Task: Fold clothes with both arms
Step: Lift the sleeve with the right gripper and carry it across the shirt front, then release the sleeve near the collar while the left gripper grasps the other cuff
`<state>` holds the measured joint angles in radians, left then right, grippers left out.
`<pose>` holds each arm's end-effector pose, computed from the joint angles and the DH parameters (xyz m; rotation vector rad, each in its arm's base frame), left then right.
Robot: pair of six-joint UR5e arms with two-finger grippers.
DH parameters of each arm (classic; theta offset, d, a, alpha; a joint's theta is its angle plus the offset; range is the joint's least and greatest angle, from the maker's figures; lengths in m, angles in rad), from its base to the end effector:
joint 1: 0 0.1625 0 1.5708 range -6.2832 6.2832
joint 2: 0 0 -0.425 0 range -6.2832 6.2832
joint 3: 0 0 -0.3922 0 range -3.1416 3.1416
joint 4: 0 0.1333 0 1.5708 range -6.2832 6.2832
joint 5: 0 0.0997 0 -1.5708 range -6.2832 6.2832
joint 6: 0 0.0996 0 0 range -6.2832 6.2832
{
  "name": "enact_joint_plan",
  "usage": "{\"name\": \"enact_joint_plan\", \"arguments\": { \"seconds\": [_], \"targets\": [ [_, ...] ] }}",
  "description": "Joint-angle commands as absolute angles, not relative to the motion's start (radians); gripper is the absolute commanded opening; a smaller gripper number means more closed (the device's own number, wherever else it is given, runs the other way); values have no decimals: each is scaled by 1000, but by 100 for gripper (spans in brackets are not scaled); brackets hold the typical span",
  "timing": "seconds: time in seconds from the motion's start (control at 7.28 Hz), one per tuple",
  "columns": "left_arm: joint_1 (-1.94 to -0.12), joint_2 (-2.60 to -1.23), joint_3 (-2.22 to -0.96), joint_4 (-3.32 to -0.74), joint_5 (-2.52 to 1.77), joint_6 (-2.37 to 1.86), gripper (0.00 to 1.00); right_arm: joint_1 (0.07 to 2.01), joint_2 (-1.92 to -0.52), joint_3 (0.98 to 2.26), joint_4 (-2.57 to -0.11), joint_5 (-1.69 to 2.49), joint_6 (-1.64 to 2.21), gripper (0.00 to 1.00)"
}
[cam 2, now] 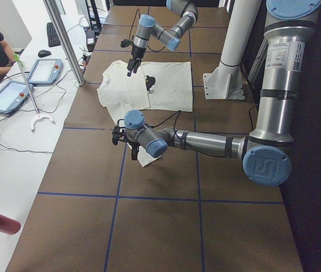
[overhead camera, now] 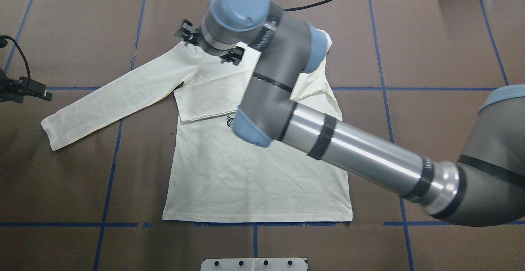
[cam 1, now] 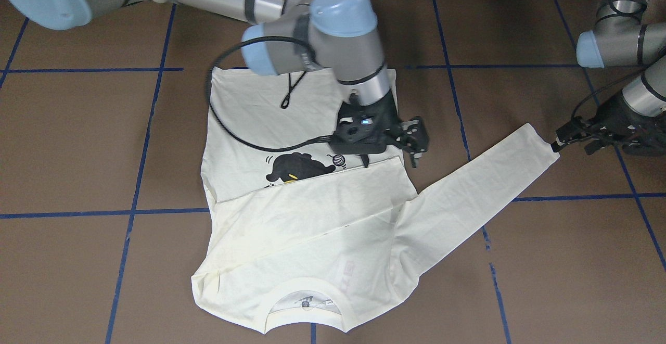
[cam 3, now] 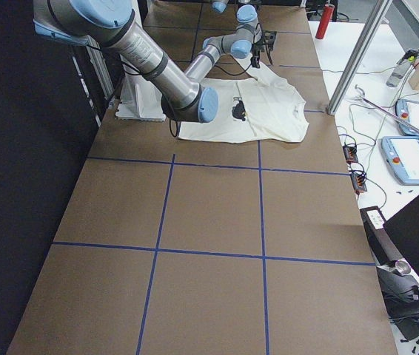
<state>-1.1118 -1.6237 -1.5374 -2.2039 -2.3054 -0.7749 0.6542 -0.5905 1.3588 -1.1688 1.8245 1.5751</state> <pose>0.1790 -0.5124 0.5774 0.0980 0.9352 -0.0527 -0.5393 -0.5501 0.0724 0.1605 -1.1837 0.4309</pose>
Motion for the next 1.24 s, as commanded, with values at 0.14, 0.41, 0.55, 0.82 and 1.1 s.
{"name": "enact_joint_plan", "arguments": {
  "seconds": [0.14, 0.41, 0.55, 0.82, 1.1],
  "targets": [
    [-1069, -1623, -1506, -2207, -2231, -785, 81, 781, -912, 1681, -1183, 1957, 1554, 100],
    [-1037, -1624, -1494, -2207, -2230, -785, 81, 781, -934, 1687, -1178, 1953, 1539, 100],
    [-1020, -1626, -1490, -2206, -2230, -785, 81, 782, -946, 1696, -1175, 1951, 1539, 100],
    [-1008, -1623, -1476, -2206, -2227, -784, 75, 781, -956, 1709, -1175, 1945, 1539, 100],
    [-1008, -1623, -1456, -2207, -2223, -781, 68, 778, -956, 1710, -1175, 1941, 1540, 100]
  ]
}}
